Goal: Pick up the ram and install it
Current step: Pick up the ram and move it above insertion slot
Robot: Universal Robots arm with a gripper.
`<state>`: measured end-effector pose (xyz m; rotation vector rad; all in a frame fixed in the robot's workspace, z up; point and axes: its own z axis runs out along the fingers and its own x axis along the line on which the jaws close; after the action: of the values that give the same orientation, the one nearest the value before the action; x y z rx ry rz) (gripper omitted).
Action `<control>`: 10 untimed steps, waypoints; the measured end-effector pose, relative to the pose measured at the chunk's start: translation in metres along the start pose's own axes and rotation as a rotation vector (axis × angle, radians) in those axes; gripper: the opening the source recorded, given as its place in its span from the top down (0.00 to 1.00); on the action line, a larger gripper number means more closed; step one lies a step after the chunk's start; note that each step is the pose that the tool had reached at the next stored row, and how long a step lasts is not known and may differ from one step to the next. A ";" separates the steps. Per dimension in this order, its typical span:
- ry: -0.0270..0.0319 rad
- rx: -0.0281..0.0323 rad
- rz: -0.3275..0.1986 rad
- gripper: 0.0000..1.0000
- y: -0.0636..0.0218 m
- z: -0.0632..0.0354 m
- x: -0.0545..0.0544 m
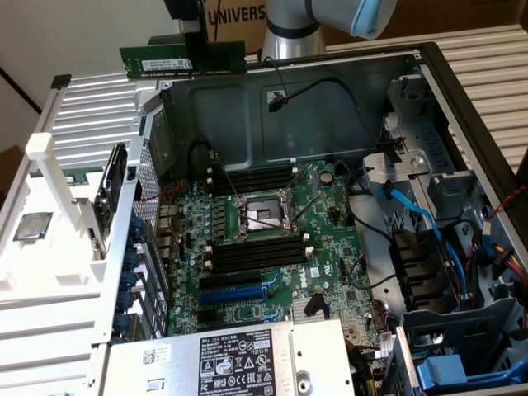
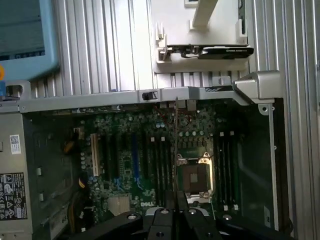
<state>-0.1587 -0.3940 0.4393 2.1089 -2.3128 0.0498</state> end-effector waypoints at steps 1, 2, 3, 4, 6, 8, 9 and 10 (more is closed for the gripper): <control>0.0001 -0.0005 0.000 0.87 -0.0045 0.0008 -0.001; 0.0001 -0.0010 0.000 0.87 -0.0091 0.0016 -0.002; 0.0001 -0.0014 0.000 0.87 -0.0135 0.0023 -0.003; 0.0001 -0.0019 -0.001 0.87 -0.0181 0.0032 -0.004; 0.0002 -0.0022 -0.002 0.87 -0.0266 0.0048 -0.005; 0.0000 -0.0020 -0.010 0.87 -0.0308 0.0066 -0.005; -0.0002 -0.0017 -0.017 0.87 -0.0319 0.0076 -0.006; -0.0004 -0.0014 -0.027 0.87 -0.0325 0.0086 -0.006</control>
<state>-0.1257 -0.3917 0.4311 2.1397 -2.2829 0.0476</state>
